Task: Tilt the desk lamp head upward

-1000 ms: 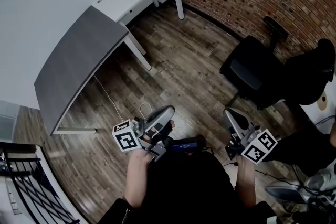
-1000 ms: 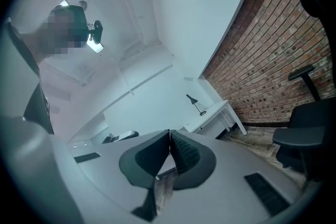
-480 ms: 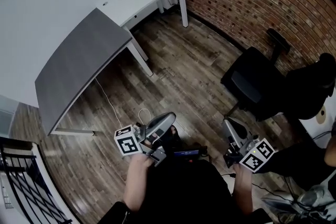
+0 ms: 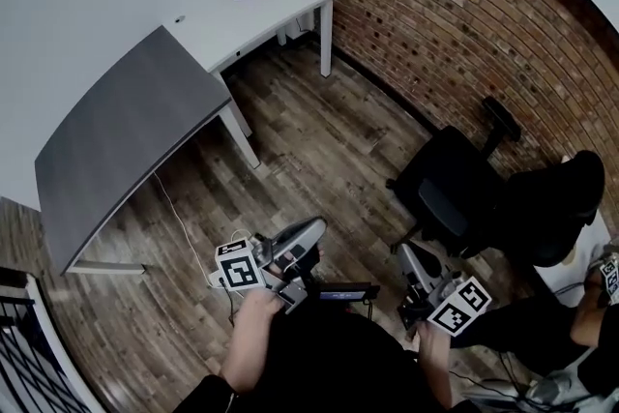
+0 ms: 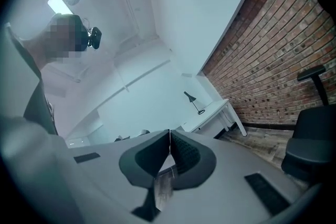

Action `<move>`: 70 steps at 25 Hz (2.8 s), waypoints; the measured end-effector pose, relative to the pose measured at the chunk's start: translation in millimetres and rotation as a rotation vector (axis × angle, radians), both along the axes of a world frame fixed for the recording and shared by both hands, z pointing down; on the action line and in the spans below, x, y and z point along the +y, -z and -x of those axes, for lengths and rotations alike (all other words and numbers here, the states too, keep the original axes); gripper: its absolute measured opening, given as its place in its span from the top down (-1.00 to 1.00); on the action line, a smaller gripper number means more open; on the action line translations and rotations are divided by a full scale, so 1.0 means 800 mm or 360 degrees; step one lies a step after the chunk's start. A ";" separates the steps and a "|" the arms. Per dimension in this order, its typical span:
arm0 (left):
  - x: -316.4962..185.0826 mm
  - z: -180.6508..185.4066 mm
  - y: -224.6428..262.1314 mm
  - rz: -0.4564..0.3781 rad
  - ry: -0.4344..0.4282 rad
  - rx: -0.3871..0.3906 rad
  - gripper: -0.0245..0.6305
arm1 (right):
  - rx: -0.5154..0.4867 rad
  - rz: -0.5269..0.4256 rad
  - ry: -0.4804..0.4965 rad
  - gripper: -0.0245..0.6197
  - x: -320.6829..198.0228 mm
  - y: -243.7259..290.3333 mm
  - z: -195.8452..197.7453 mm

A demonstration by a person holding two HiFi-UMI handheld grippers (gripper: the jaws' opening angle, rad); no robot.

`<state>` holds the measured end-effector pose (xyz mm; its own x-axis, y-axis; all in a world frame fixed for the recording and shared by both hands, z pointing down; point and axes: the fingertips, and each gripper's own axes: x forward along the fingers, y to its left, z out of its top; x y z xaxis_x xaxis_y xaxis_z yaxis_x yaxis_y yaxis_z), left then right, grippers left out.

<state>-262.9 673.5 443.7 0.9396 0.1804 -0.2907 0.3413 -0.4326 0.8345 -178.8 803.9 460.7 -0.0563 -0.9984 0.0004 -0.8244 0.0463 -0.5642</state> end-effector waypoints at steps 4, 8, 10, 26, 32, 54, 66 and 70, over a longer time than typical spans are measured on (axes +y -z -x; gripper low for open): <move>-0.061 -0.010 0.010 0.0022 0.0048 0.0047 0.89 | 0.0021 0.0032 -0.0008 0.88 -0.060 0.012 -0.021; -0.113 -0.007 0.011 0.0058 0.0102 0.0087 0.89 | -0.0007 0.0043 -0.0059 0.88 -0.105 0.020 -0.035; -0.134 -0.007 0.010 0.0082 0.0123 0.0105 0.89 | -0.0019 0.0052 -0.0079 0.88 -0.120 0.021 -0.039; -0.227 -0.002 -0.001 0.0134 0.0259 0.0089 0.88 | -0.0166 -0.0138 -0.0095 0.88 -0.190 0.040 -0.053; -0.253 -0.016 -0.007 0.0171 0.0373 0.0026 0.88 | -0.0255 -0.0191 0.0020 0.87 -0.231 0.032 -0.084; -0.287 -0.204 0.056 -0.0020 0.0567 0.0054 0.56 | -0.0584 -0.0395 0.0390 0.64 -0.312 0.037 -0.287; -0.375 -0.245 0.034 0.0127 0.0528 0.0188 0.87 | -0.0575 -0.0335 0.0331 0.64 -0.379 0.029 -0.324; -0.430 -0.261 0.044 0.0178 0.0469 0.0318 0.87 | -0.0526 -0.0318 0.0298 0.64 -0.429 0.045 -0.335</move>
